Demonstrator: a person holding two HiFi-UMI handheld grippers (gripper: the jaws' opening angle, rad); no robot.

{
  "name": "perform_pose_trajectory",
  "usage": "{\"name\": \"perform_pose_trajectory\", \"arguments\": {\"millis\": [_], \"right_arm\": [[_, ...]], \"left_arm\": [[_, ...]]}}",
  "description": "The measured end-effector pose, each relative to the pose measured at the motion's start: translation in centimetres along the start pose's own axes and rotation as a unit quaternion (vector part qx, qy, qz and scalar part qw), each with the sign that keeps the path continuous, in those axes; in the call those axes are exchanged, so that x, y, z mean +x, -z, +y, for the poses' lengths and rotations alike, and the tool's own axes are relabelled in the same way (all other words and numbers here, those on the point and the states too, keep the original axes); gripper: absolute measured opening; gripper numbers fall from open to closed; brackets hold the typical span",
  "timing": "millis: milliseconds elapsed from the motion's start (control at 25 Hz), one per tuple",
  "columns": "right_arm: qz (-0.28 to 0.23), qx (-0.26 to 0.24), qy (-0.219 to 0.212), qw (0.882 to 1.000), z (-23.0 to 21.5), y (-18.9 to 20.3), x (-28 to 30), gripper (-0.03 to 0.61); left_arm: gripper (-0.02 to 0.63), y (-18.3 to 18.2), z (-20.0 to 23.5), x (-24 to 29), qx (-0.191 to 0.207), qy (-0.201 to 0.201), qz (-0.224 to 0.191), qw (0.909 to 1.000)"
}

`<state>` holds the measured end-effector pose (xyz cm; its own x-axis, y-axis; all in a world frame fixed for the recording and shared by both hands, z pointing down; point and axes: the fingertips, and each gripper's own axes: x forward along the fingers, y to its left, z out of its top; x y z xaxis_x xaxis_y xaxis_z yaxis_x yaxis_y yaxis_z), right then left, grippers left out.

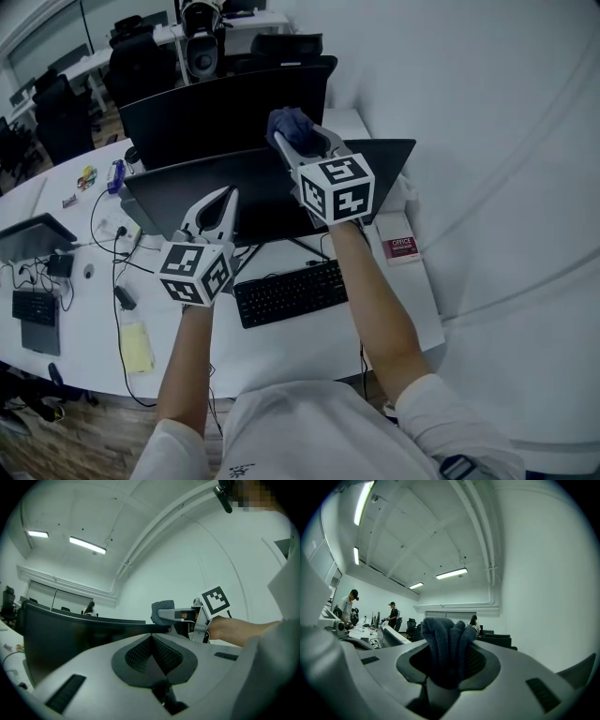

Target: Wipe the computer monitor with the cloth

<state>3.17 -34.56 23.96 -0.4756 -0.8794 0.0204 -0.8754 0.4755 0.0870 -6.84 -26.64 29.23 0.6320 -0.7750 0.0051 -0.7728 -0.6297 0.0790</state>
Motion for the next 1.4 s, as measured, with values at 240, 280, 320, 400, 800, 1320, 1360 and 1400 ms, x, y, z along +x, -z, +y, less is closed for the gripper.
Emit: {"name": "perform_pose_trajectory", "arguments": {"millis": [240, 280, 320, 400, 800, 1320, 1360, 1400], "right_arm": [[0.002, 0.004, 0.027, 1.000, -4.5, 0.6, -2.5, 0.138], [0.003, 0.004, 0.031, 0.999, -5.2, 0.7, -2.9, 0.138], [0.003, 0.005, 0.036, 0.999, -6.0, 0.8, -3.3, 0.138], [0.002, 0.009, 0.045, 0.999, -7.6, 0.9, -4.2, 0.137], [-0.003, 0.011, 0.058, 0.998, -12.5, 1.3, -7.5, 0.138], [-0.015, 0.032, 0.087, 0.996, -19.5, 1.8, -11.5, 0.138], [-0.017, 0.033, 0.088, 0.995, -19.9, 1.9, -11.7, 0.138], [-0.018, 0.035, 0.089, 0.995, -20.3, 1.9, -11.9, 0.138]], "left_arm": [[0.009, 0.1, -2.9, 2.4, 0.001, 0.019, -0.001, 0.9998], [0.009, 0.2, -3.5, 2.8, 0.001, 0.023, -0.001, 0.9997], [0.009, 0.2, -4.0, 3.2, 0.000, 0.027, 0.000, 0.9996], [0.009, 0.4, -5.1, 4.1, -0.002, 0.034, 0.000, 0.9994], [0.009, 0.9, -10.1, 8.1, 0.005, 0.049, 0.004, 0.9988], [0.009, 1.4, -15.5, 12.2, 0.009, 0.073, 0.008, 0.9972], [0.009, 1.4, -15.8, 12.5, 0.009, 0.075, 0.009, 0.9971], [0.009, 1.5, -16.1, 12.8, 0.010, 0.077, 0.010, 0.9970]]}}
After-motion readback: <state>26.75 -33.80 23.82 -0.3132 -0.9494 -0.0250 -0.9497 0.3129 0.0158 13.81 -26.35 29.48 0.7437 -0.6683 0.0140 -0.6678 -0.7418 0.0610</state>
